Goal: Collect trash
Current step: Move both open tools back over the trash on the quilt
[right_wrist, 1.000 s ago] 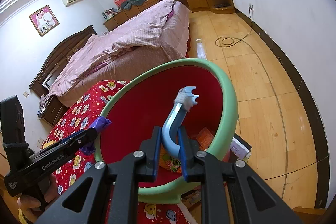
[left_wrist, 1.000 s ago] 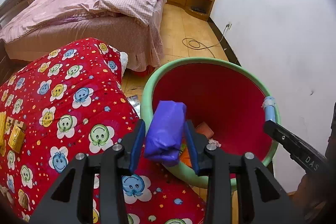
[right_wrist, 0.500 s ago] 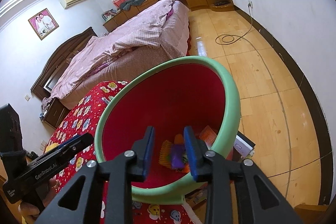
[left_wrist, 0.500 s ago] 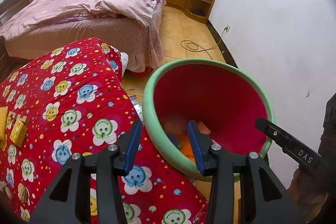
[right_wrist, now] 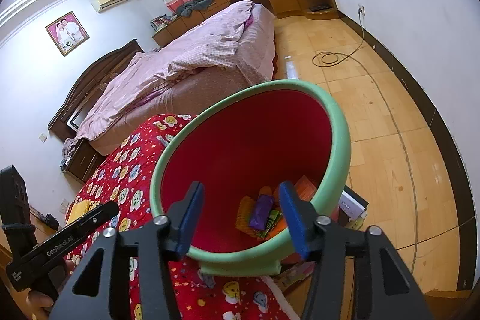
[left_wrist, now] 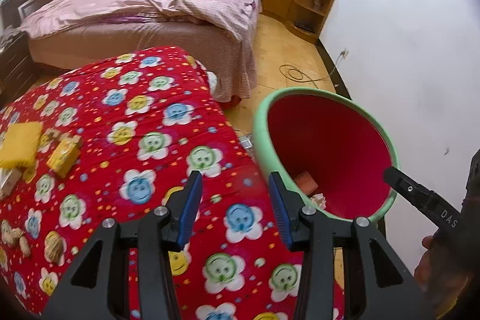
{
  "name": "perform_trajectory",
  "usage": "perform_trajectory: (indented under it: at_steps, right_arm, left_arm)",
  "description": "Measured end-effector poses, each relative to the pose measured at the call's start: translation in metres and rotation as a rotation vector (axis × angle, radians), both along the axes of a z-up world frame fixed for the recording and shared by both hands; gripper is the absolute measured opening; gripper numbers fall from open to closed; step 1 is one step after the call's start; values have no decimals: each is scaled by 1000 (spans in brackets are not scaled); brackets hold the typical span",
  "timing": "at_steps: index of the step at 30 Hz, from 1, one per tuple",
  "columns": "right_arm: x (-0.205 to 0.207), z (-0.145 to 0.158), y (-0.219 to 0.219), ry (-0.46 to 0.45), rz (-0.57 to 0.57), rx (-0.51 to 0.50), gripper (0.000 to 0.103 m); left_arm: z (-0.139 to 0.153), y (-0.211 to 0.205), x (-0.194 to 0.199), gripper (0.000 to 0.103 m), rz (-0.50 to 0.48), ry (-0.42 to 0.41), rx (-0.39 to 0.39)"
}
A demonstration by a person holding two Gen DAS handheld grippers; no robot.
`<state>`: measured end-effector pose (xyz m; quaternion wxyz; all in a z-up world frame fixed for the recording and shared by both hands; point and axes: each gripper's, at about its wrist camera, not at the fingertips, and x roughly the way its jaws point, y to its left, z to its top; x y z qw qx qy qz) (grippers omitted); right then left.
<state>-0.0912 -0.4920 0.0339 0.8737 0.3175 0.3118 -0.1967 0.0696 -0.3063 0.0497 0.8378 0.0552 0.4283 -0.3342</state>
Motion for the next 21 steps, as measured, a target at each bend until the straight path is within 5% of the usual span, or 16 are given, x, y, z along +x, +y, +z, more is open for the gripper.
perform_trajectory:
  at_steps: [21]
  right_arm:
    - [16,21,54,-21,81,-27,73]
  left_arm:
    - [18,92,2,45,163,-18,-23]
